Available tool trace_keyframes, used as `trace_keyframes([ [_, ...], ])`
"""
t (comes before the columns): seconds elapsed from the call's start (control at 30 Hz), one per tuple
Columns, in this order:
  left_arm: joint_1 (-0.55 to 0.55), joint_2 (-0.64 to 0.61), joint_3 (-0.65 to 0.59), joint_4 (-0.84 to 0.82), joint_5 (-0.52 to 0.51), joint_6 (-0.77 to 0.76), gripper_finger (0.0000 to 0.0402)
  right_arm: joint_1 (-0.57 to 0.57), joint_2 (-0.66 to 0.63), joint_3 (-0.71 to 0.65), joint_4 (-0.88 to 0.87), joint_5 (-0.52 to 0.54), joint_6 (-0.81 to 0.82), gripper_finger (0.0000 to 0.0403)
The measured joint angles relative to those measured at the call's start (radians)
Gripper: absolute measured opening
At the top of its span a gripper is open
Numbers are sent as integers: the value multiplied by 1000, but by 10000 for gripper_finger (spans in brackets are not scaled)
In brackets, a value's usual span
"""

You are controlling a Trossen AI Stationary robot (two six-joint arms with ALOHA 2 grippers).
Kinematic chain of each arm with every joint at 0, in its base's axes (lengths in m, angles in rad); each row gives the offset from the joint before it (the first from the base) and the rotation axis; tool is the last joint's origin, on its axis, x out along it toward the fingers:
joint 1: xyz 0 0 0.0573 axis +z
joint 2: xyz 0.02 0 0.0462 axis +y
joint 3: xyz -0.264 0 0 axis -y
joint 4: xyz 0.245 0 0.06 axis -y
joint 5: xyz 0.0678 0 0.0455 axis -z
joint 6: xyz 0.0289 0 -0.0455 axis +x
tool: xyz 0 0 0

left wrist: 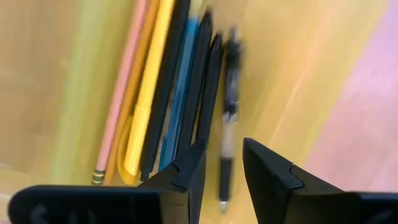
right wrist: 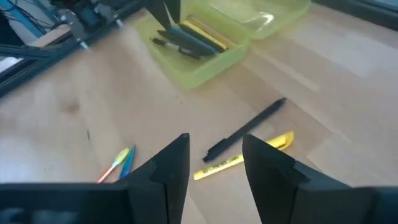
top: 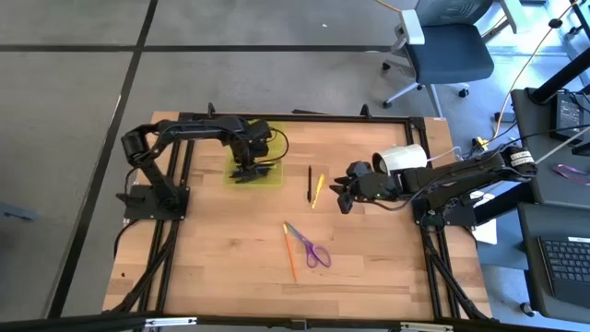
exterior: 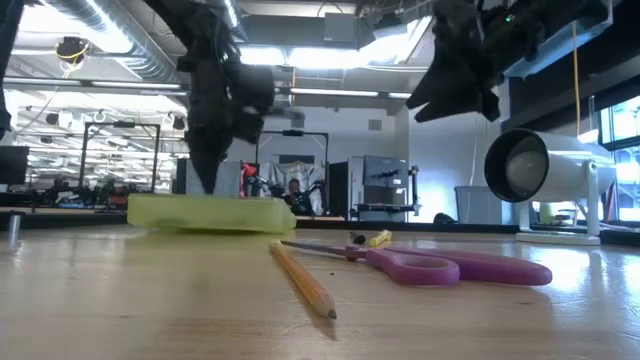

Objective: Pick & place school supplies into a supply box
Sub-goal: Put the black pen into the yellow supply box

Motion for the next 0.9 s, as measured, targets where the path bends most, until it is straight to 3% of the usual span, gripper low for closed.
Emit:
trace_keyframes([
  [0.23,-4,-189,0,104,65,-83,99,-63,79,0,76,-141,-16,152],
  [0.43,-51,-291,0,178,63,-268,95,-93,130,0,66,-165,-56,152],
  [0.7,-172,-276,1,384,60,-409,95,-95,126,0,-20,-215,-96,152],
  [0.9,-265,-202,1,698,56,-490,87,-87,125,1,-181,-274,-40,152],
])
